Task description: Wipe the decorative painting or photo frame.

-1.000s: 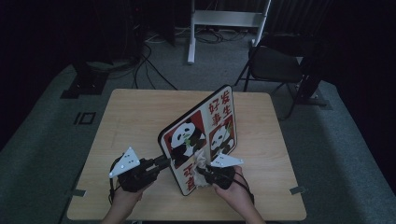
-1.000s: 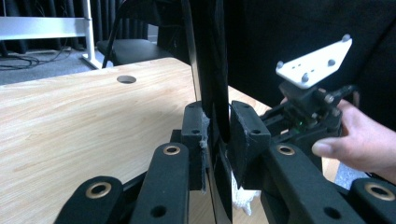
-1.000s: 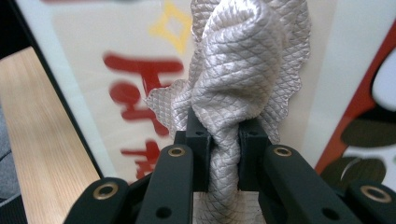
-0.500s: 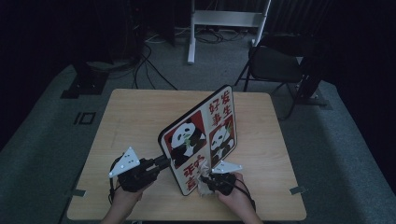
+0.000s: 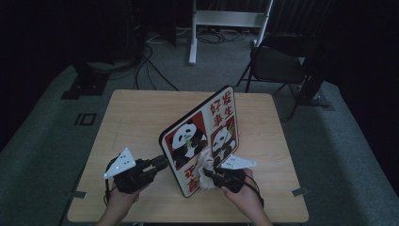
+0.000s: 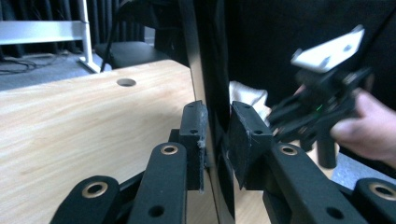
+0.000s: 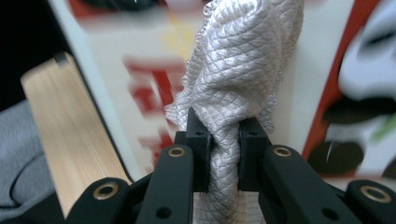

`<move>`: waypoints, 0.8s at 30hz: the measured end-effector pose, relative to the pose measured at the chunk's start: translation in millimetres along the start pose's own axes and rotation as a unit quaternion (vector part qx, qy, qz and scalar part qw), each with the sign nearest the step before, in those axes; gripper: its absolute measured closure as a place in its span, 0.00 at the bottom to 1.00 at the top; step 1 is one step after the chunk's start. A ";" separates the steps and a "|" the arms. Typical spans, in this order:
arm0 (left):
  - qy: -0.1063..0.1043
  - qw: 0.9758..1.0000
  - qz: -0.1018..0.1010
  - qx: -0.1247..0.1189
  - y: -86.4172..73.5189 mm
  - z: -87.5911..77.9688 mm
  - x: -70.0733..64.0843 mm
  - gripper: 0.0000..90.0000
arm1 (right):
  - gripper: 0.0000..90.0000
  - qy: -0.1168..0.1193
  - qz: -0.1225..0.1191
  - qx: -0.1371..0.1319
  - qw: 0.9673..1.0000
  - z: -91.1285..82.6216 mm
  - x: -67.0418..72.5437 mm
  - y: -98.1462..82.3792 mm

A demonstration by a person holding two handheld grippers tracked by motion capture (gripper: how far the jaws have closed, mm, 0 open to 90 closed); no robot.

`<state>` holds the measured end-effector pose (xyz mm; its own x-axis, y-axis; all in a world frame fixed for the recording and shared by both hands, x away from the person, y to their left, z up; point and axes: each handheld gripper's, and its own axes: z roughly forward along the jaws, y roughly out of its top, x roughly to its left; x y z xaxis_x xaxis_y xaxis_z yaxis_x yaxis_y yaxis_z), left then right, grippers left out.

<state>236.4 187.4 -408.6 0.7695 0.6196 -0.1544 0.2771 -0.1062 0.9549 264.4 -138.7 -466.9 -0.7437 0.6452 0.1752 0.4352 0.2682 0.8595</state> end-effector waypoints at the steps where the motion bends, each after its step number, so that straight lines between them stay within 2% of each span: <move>1: 0.000 1.000 0.000 0.000 0.0 0.0 0.0 0.85 | 0.88 0.000 0.000 0.000 1.000 0.0 0.0 0.0; 2: 0.015 1.000 0.000 -0.003 2.2 -5.2 2.8 0.85 | 0.88 0.005 -0.011 -0.021 1.000 -7.7 4.6 16.2; 3: 0.015 1.000 0.000 -0.003 2.2 -5.2 2.8 0.86 | 0.88 0.005 -0.011 -0.021 1.000 -7.7 4.6 16.2; 4: 0.021 1.000 -0.007 -0.005 3.3 -7.8 6.8 0.86 | 0.88 0.011 -0.021 -0.043 0.999 -14.5 9.7 32.6; 5: 0.029 1.000 -0.011 -0.004 3.6 -8.2 8.8 0.86 | 0.88 0.011 -0.026 -0.051 0.998 -16.7 11.7 38.8; 6: 0.031 0.999 -0.015 -0.004 3.4 -7.8 10.6 0.86 | 0.88 0.013 -0.033 -0.063 0.997 -20.2 14.9 49.1; 7: 0.031 0.999 -0.015 -0.004 3.4 -7.8 10.6 0.86 | 0.88 0.013 -0.033 -0.063 0.997 -20.2 14.9 49.1; 8: 0.031 0.999 -0.021 -0.004 2.9 -6.2 11.9 0.86 | 0.88 0.019 -0.044 -0.085 0.995 -25.2 20.6 68.1; 9: 0.034 0.999 -0.019 -0.003 2.3 -4.4 12.5 0.86 | 0.88 0.019 -0.044 -0.085 0.995 -25.2 20.6 68.1; 11: 0.032 0.999 -0.018 0.002 1.7 0.7 13.4 0.86 | 0.88 0.022 -0.056 -0.102 0.993 -28.6 25.8 85.3; 12: 0.032 0.999 -0.018 0.002 1.7 0.7 13.4 0.86 | 0.88 0.022 -0.056 -0.102 0.993 -28.6 25.8 85.3; 14: 0.031 0.999 -0.021 -0.001 2.9 3.8 14.4 0.86 | 0.88 0.039 -0.073 -0.128 0.988 -32.1 37.9 114.6; 18: 0.032 0.999 -0.021 0.000 6.4 7.9 16.8 0.90 | 0.88 0.050 -0.090 -0.147 0.984 -30.4 49.4 138.1; 20: 0.034 0.999 -0.014 0.001 8.3 11.1 16.5 0.90 | 0.88 0.049 -0.098 -0.153 0.982 -27.6 53.8 147.4; 22: 0.030 0.999 -0.014 -0.001 9.1 13.9 16.7 0.92 | 0.88 0.053 -0.100 -0.154 0.982 -22.3 56.2 154.4; 24: 0.030 0.999 -0.012 -0.002 9.3 14.9 16.8 0.92 | 0.88 0.043 -0.103 -0.149 0.982 -16.7 56.3 156.7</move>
<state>260.5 185.2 -406.0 0.7264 0.6677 -0.1628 0.2935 -0.0871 0.9520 282.2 -72.3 -314.4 -0.8464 0.5324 0.0115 0.1122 0.1572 0.9812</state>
